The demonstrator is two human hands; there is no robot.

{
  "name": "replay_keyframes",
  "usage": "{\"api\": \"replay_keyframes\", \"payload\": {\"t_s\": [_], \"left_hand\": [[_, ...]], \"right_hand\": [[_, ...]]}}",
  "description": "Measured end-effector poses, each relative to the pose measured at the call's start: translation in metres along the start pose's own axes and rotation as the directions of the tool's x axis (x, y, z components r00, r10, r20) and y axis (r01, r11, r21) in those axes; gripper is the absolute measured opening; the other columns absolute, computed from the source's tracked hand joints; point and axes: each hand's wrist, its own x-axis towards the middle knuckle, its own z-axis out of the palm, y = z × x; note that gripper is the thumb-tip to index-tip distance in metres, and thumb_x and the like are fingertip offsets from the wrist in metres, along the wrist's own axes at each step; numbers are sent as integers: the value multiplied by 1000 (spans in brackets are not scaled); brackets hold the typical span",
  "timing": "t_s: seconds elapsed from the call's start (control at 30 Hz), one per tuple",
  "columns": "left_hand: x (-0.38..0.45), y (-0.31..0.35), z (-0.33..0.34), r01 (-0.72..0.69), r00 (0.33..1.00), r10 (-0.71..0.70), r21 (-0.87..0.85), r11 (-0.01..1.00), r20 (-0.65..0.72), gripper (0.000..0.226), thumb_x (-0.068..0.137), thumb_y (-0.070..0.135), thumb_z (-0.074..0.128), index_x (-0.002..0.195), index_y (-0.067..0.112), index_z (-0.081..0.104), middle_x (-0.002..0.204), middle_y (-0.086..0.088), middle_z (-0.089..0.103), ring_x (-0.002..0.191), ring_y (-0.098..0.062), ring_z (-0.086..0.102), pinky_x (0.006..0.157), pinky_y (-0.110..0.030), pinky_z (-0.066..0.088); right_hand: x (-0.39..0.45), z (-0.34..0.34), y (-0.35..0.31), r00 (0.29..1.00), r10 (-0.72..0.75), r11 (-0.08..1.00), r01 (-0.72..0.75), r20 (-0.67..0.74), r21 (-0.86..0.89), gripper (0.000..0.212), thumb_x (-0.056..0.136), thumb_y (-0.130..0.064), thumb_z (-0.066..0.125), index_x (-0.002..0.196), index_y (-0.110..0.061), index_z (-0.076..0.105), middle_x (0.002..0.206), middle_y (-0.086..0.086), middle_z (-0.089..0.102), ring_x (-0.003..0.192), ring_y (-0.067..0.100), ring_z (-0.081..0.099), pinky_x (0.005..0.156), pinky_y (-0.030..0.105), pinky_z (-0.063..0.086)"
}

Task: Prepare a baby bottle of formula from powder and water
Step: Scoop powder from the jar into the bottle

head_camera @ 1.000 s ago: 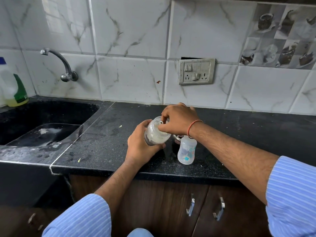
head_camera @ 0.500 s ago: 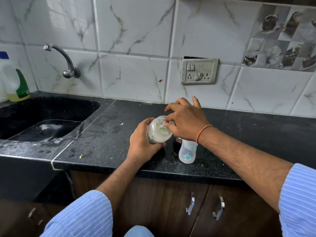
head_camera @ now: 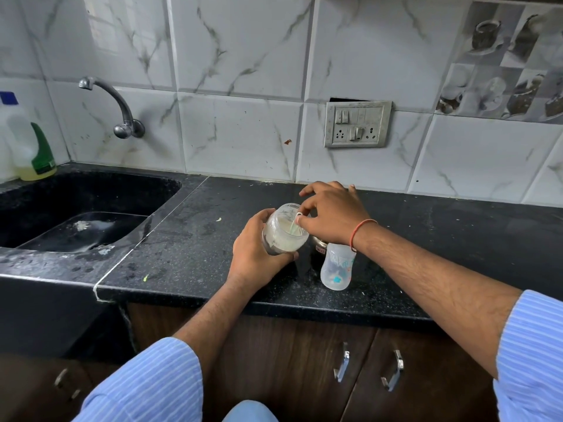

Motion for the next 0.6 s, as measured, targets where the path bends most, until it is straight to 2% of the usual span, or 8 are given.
{"api": "replay_keyframes", "payload": {"t_s": [0.13, 0.27, 0.33, 0.43, 0.5, 0.6], "left_hand": [[1, 1, 0, 9, 1000, -9, 9, 1000, 7, 105, 65, 40, 106, 154, 34, 50, 144, 20, 63, 133, -6, 59, 116, -43, 53], [1, 0, 0, 19, 1000, -19, 8, 1000, 13, 105, 64, 42, 105, 153, 36, 50, 144, 21, 63, 132, -7, 61, 115, -44, 53], [1, 0, 0, 22, 1000, -22, 4, 1000, 15, 104, 64, 44, 105, 152, 38, 50, 143, 22, 64, 130, -7, 61, 114, -44, 54], [1, 0, -1, 27, 999, -27, 3, 1000, 18, 103, 64, 46, 105, 150, 39, 50, 141, 22, 64, 128, -7, 61, 114, -44, 54], [0, 1, -1, 23, 1000, -23, 3, 1000, 19, 101, 65, 46, 105, 149, 39, 51, 139, 23, 64, 127, -6, 61, 113, -41, 54], [0, 2, -1, 18, 1000, -18, 6, 1000, 25, 98, 66, 48, 105, 148, 40, 51, 136, 24, 64, 124, -4, 62, 111, -38, 54]], "right_hand": [[7, 3, 3, 997, 69, 986, -63, -33, 153, 11, 90, -45, 71, 85, -38, 78, 140, -19, 60, 133, 16, 49, 120, 60, 29], [14, 6, 7, 989, 137, 929, -107, -62, 353, 20, 84, -38, 77, 65, -32, 75, 120, -23, 64, 121, 14, 60, 116, 57, 39], [16, 5, 9, 983, 175, 881, -129, -61, 456, 16, 84, -31, 80, 70, -22, 81, 109, -23, 63, 114, 10, 62, 113, 49, 45], [16, -3, 11, 975, 219, 822, -161, -43, 546, 17, 87, -23, 80, 82, -6, 84, 111, -15, 66, 110, 9, 64, 99, 32, 52], [16, -6, 15, 968, 251, 777, -185, -27, 602, 17, 88, -23, 79, 85, -7, 84, 113, -12, 69, 109, 10, 65, 95, 31, 52], [17, -6, 22, 952, 305, 709, -223, -7, 669, 15, 87, -24, 80, 86, -10, 84, 106, -7, 74, 103, 17, 69, 93, 40, 57]]}}
